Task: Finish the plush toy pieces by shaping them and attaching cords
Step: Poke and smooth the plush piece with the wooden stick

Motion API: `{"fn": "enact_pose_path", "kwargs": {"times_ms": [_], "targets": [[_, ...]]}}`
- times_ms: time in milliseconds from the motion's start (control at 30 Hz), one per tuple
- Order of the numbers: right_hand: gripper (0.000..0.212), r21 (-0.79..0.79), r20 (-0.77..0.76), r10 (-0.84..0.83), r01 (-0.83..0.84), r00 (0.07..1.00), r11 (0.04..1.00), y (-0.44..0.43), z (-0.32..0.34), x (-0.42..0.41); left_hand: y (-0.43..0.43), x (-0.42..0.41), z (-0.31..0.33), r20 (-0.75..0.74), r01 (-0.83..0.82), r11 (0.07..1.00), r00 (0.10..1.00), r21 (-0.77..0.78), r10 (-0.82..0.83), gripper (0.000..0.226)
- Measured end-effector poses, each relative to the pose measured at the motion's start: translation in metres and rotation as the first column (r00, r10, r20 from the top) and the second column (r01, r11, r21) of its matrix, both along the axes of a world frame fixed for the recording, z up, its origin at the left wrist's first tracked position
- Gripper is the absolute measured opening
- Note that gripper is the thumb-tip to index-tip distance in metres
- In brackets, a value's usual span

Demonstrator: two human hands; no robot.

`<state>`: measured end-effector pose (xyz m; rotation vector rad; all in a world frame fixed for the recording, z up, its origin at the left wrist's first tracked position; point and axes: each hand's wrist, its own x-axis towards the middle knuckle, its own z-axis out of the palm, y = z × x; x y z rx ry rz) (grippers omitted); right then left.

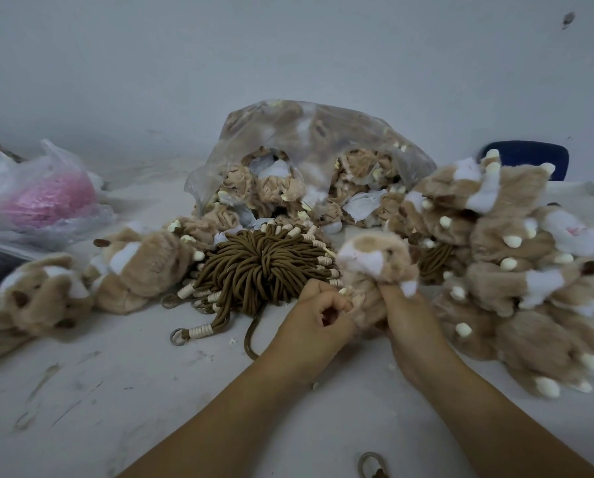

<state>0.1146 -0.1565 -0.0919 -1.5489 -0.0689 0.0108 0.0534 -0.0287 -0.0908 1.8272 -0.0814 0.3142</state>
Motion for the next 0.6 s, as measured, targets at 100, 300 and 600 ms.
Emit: {"fn": "enact_pose_path", "kwargs": {"times_ms": [100, 300, 600], "targets": [[0.030, 0.190, 0.037, 0.089, -0.094, 0.995, 0.977, 0.002, 0.001, 0.000, 0.000, -0.002, 0.005, -0.040, -0.001, 0.996, 0.999, -0.091, -0.002, 0.016], [0.028, 0.372, 0.099, 0.373, -0.382, 0.923, 0.846, 0.004, -0.002, 0.000, 0.003, -0.003, 0.006, 0.024, -0.219, 0.976, 0.975, -0.010, 0.219, 0.032], [0.035, 0.318, 0.115, 0.510, -0.518, 0.853, 0.794, 0.002, 0.001, -0.004, 0.013, 0.002, 0.003, 0.016, -0.381, 0.924, 0.924, -0.021, 0.381, 0.032]]}}
